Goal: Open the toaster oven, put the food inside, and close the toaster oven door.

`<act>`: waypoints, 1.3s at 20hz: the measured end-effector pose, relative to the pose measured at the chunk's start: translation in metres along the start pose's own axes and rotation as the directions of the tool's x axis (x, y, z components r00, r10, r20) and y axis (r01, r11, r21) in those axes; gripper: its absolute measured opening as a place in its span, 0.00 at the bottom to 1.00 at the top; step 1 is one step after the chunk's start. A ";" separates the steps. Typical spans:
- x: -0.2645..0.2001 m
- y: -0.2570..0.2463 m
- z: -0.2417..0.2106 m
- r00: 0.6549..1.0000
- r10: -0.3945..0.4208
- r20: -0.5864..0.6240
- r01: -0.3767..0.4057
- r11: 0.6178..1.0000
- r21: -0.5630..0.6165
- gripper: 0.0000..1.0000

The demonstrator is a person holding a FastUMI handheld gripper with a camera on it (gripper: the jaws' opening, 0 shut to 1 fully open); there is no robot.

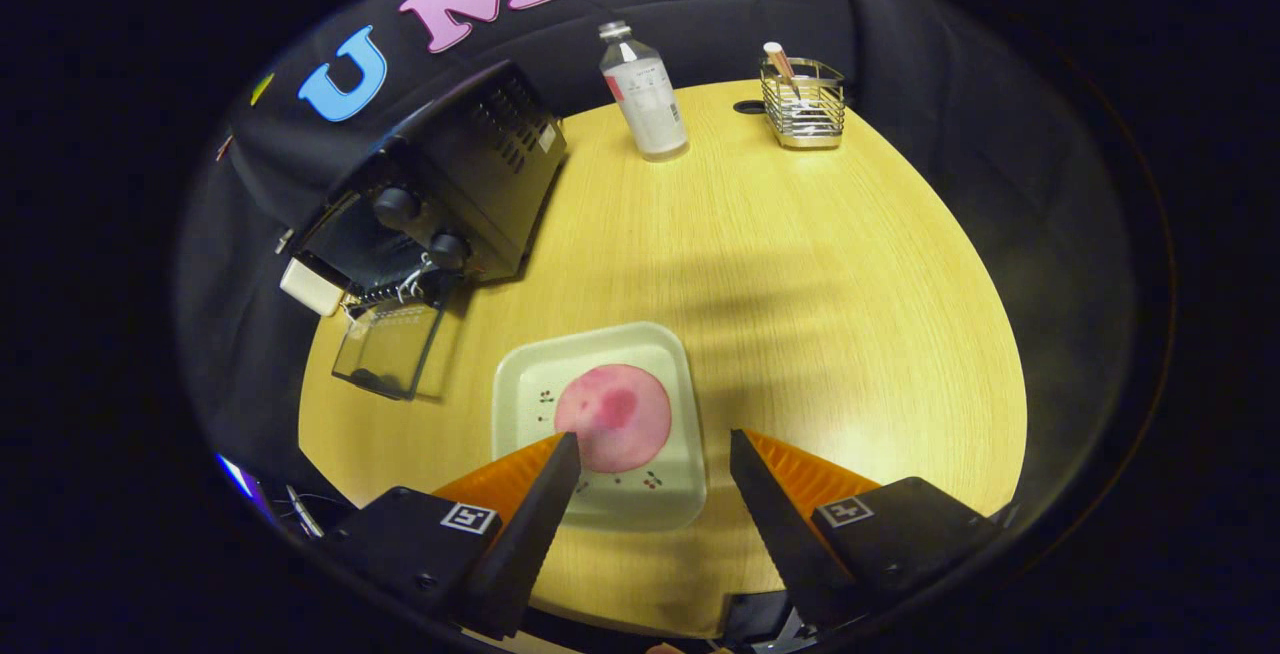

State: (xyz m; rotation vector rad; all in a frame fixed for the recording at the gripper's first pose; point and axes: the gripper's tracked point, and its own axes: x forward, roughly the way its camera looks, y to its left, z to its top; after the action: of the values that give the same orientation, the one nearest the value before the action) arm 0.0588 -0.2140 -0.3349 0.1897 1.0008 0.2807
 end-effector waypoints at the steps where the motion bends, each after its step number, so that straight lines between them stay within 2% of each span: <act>1: 0.004 -0.002 -0.005 1.000 -0.005 -0.012 0.004 1.000 -0.012 1.00; 7: 0.020 -0.007 -0.017 0.999 -0.031 -0.034 0.030 0.998 -0.047 1.00; 10: 0.021 0.002 -0.027 0.999 -0.017 -0.049 0.014 0.998 -0.065 0.95; 13: 0.019 0.009 -0.034 0.999 -0.021 -0.044 0.017 0.996 -0.083 0.76; 15: 0.020 0.013 -0.035 0.998 -0.025 -0.051 0.021 0.997 -0.079 0.51; 17: 0.021 0.005 -0.035 0.996 -0.071 -0.047 0.066 0.993 -0.097 0.49; 18: 0.019 0.004 -0.035 0.996 -0.080 -0.046 0.075 0.992 -0.100 0.34; 19: 0.020 0.005 -0.035 0.995 -0.087 -0.044 0.082 0.991 -0.104 0.27; 22: 0.021 0.005 -0.036 0.993 -0.104 -0.052 0.099 0.990 -0.095 0.24; 24: 0.021 0.007 -0.035 0.996 -0.080 -0.049 0.076 0.994 -0.077 0.20; 26: 0.024 0.009 -0.033 0.998 -0.050 -0.048 0.049 0.998 -0.028 0.11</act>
State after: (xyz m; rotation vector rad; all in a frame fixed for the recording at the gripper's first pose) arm 0.0412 -0.1968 -0.3693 0.1341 1.0479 0.2545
